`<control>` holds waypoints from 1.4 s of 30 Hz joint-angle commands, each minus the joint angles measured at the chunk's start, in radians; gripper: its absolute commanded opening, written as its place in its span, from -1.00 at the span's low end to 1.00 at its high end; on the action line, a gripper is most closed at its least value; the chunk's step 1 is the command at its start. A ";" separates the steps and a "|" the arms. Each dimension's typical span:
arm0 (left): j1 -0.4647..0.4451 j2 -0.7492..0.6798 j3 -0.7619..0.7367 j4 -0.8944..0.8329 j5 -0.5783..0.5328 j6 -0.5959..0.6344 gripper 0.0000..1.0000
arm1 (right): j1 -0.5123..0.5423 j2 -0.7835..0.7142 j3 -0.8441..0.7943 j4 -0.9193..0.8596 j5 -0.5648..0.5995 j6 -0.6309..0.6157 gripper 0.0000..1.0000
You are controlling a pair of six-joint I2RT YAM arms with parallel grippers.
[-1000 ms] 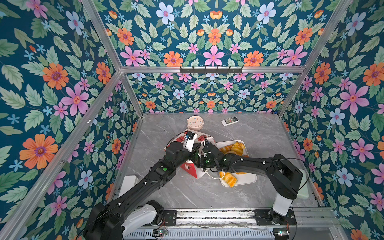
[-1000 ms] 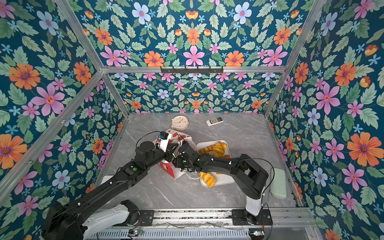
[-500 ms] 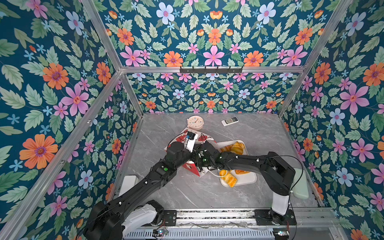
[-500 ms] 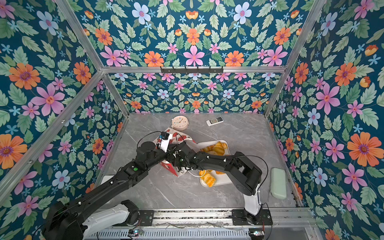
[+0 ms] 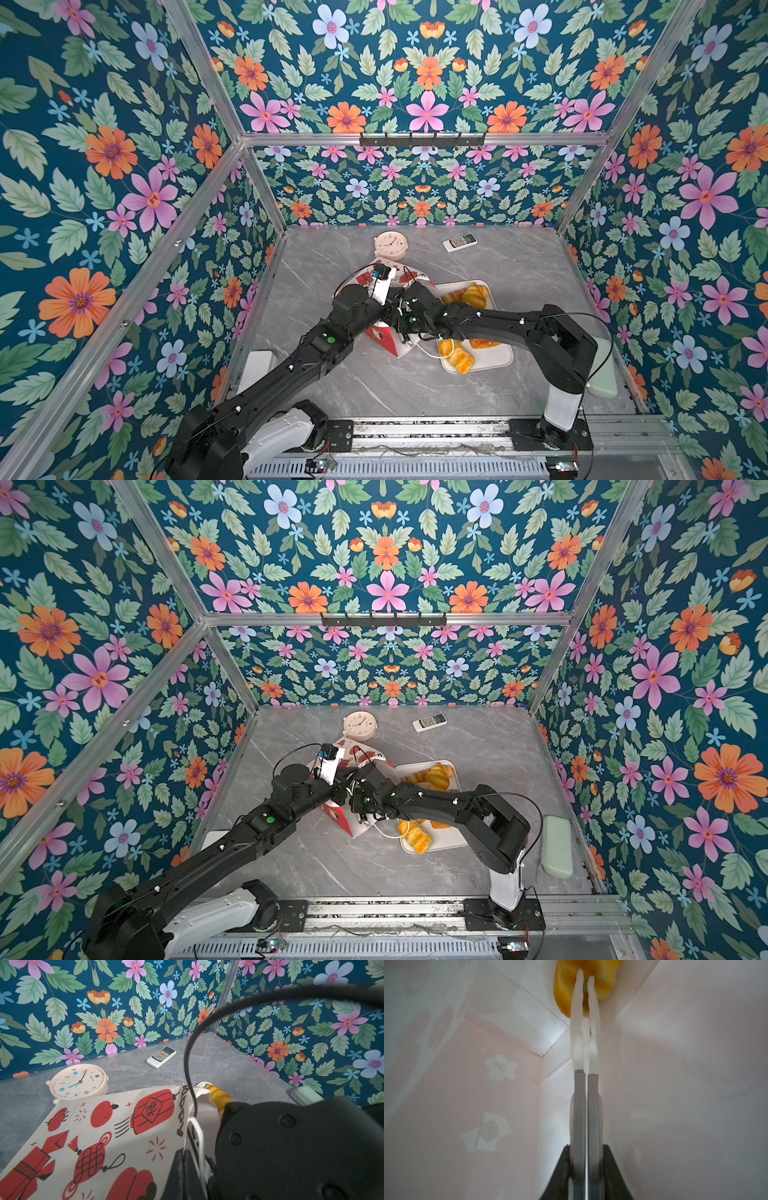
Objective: Take the fake bread out of the paper bag
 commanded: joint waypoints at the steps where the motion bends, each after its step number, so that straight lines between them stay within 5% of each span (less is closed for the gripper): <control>1: -0.001 -0.017 -0.010 0.012 -0.009 0.015 -1.00 | -0.001 -0.039 -0.025 0.009 -0.002 -0.022 -0.79; 15: -0.001 -0.007 -0.004 0.024 -0.101 0.020 -1.00 | 0.000 -0.254 -0.135 -0.076 -0.056 -0.041 -0.85; 42: 0.000 0.015 -0.025 0.089 -0.358 -0.018 -1.00 | 0.000 -0.786 -0.218 -0.621 -0.083 -0.118 -0.76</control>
